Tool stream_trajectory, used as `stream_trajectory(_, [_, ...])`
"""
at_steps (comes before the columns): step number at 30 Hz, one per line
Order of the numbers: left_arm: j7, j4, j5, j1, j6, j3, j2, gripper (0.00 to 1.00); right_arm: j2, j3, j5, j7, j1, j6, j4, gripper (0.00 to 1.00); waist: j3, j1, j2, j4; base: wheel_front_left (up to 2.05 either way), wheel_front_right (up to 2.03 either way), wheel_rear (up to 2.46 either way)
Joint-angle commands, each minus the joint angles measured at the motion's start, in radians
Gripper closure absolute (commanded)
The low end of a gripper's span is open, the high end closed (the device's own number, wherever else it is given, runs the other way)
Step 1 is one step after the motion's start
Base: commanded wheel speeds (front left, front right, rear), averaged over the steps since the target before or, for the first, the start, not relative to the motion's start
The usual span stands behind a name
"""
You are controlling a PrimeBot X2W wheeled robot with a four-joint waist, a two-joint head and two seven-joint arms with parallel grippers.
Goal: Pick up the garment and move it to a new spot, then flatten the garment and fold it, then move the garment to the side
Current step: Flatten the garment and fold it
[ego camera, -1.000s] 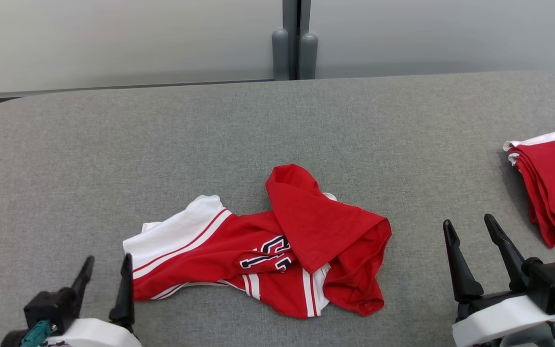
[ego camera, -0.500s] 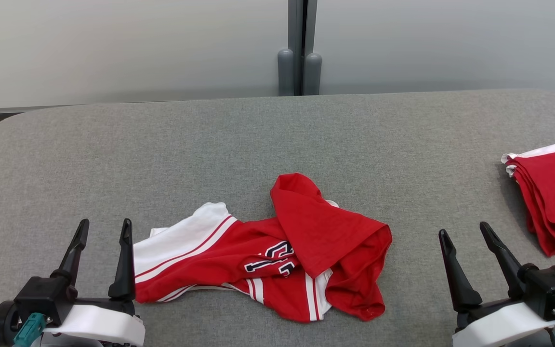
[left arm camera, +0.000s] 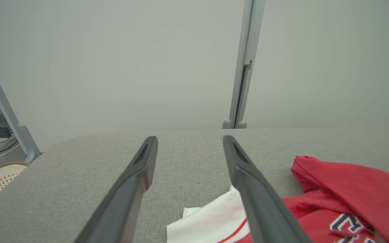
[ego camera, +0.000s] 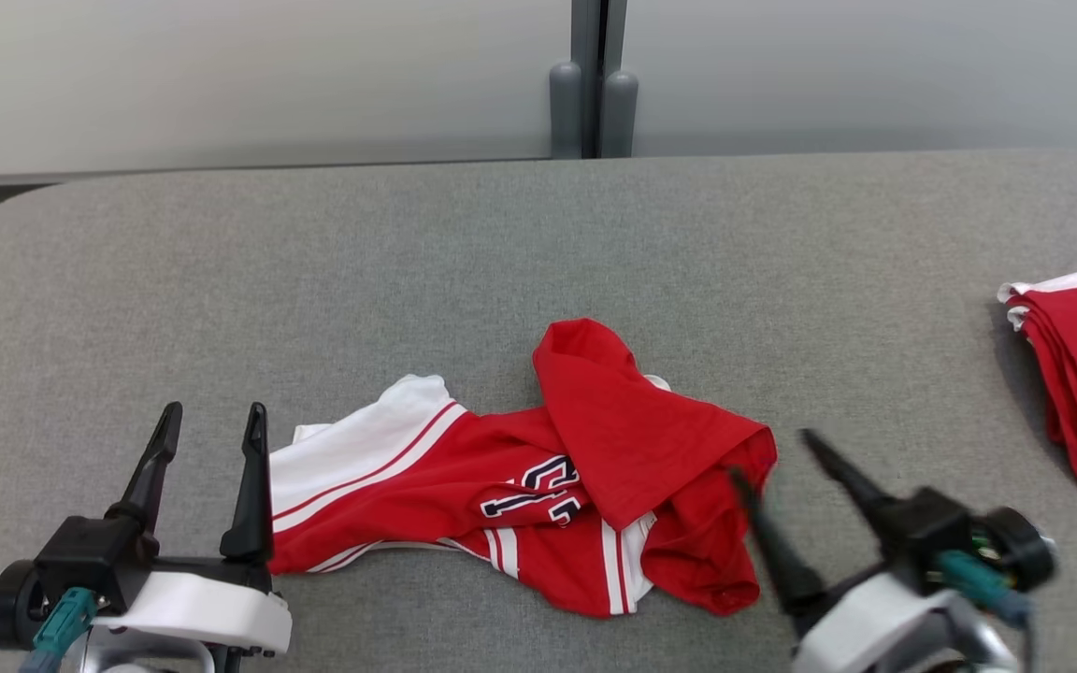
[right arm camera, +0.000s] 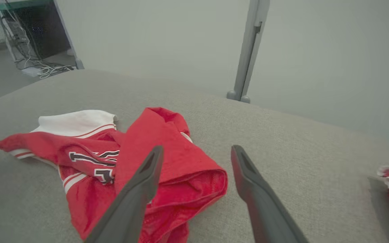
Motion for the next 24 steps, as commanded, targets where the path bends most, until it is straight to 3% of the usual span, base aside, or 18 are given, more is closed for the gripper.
stream_trajectory(1, [-0.007,0.0,0.006,-0.024,0.0,0.001,0.002,0.0,-0.017,0.052,0.002,0.029,-0.035,0.0,0.017,0.0,0.022,0.0,-0.0001,0.006,0.0,0.0,0.0])
stream_trajectory(11, [-0.022,0.029,0.007,-0.08,-0.022,-0.012,-0.027,0.0,-0.102,0.344,0.011,0.144,-0.227,0.0,0.144,0.0,0.074,0.0,-0.0001,0.045,0.0,0.0,0.0])
stream_trajectory(18, [-0.034,0.051,0.008,-0.103,-0.036,-0.013,-0.046,0.0,-0.122,0.404,-0.025,0.155,-0.313,0.0,0.244,0.0,0.103,0.0,-0.0001,0.061,0.0,0.0,0.0])
stream_trajectory(19, [-0.036,0.054,0.009,-0.103,-0.038,-0.012,-0.048,0.0,-0.123,0.402,-0.033,0.154,-0.321,0.0,0.253,0.22,0.106,0.0,-0.0001,0.061,0.0,0.0,0.0])
stream_trajectory(20, [-0.038,0.056,0.009,-0.105,-0.04,-0.011,-0.05,0.0,-0.119,0.4,-0.034,0.15,-0.325,0.0,0.262,0.54,0.109,0.0,-0.0001,0.06,0.0,0.0,0.0])
stream_trajectory(21, [-0.039,0.058,0.01,-0.108,-0.043,-0.01,-0.052,0.0,-0.115,0.395,-0.039,0.144,-0.329,0.0,0.271,0.64,0.111,0.0,-0.0001,0.06,0.0,0.0,0.0])
stream_trajectory(22, [-0.041,0.06,0.011,-0.11,-0.042,-0.009,-0.052,0.0,-0.111,0.381,-0.043,0.135,-0.33,0.0,0.276,1.0,0.112,0.0,-0.0001,0.06,0.0,0.0,0.0])
stream_trajectory(24, [-0.042,0.064,0.01,-0.113,-0.046,-0.008,-0.053,0.0,-0.098,0.354,-0.044,0.118,-0.321,0.0,0.282,1.0,0.113,0.0,-0.0001,0.059,0.0,0.0,0.0])
